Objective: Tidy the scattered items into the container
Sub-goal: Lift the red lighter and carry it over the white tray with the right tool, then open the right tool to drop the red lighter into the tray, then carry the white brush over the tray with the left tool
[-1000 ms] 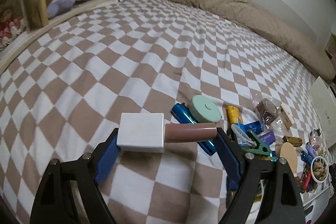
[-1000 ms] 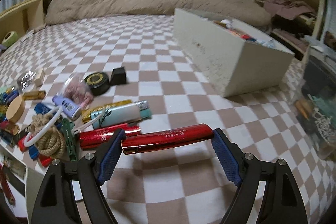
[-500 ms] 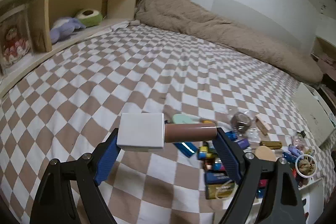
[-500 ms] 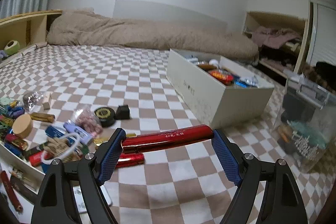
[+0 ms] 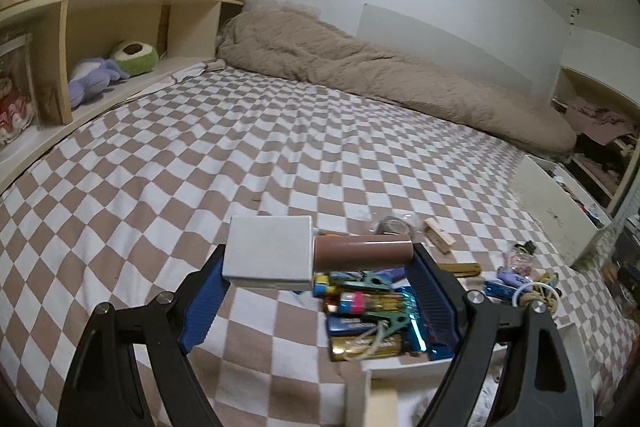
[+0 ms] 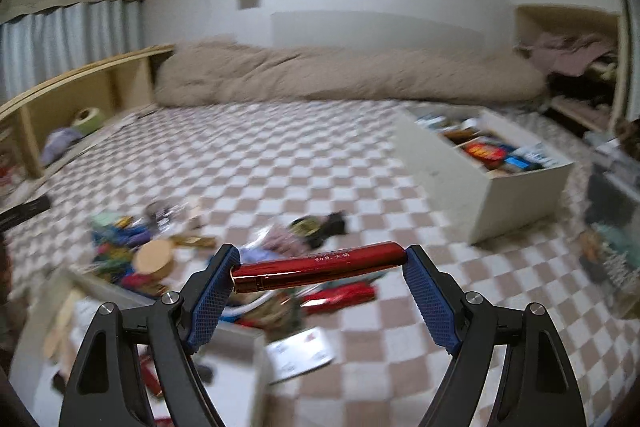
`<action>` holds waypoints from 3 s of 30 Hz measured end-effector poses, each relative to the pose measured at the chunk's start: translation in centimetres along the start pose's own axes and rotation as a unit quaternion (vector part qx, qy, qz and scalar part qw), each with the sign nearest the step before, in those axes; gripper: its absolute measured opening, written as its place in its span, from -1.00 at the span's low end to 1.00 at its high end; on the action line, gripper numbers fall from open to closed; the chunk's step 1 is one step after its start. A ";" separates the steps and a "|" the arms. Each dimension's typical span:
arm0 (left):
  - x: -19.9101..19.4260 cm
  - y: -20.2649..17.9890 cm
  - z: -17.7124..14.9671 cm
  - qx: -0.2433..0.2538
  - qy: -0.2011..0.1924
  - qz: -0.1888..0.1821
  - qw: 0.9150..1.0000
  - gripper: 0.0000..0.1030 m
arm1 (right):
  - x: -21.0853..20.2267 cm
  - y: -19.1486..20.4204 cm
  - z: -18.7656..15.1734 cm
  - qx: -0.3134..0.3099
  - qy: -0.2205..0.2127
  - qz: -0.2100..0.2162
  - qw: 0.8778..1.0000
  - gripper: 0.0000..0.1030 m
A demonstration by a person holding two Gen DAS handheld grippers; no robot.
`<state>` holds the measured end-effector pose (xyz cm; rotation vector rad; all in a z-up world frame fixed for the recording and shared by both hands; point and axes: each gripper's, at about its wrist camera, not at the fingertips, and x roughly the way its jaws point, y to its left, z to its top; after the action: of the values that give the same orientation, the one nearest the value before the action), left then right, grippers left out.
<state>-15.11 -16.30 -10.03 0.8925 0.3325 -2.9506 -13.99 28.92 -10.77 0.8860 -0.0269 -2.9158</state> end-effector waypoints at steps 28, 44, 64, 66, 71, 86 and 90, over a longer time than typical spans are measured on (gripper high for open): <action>-2.4 -6.0 -4.2 0.080 0.054 -0.094 0.991 0.68 | 4.1 12.0 -6.5 -0.171 0.258 0.115 0.944 0.63; -2.5 -6.3 -4.4 0.088 0.056 -0.102 0.989 0.68 | 5.8 11.8 -8.3 -0.190 0.293 0.085 0.933 0.63; -4.9 -7.7 -7.6 0.092 0.114 -0.097 0.984 0.68 | 0.1 10.2 -6.9 -0.119 0.203 0.094 0.967 0.63; -5.3 -7.9 -8.3 0.094 0.127 -0.091 0.983 0.68 | -0.2 10.1 -7.1 -0.105 0.200 0.095 0.970 0.63; -6.6 -8.2 -10.2 0.099 0.152 -0.087 0.980 0.68 | -1.1 10.0 -8.0 -0.087 0.192 0.095 0.973 0.63; -9.4 -10.6 -15.0 0.160 0.228 -0.061 0.959 0.68 | -2.2 7.9 -9.0 -0.027 0.152 0.126 0.980 0.64; -9.8 -11.0 -15.5 0.172 0.242 -0.048 0.954 0.68 | -2.3 7.6 -9.4 -0.021 0.151 0.137 0.979 0.64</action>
<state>0.36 -2.44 -15.11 1.6913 -0.1440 -2.8822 -6.20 21.63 -17.00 1.2023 -0.0594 -2.4959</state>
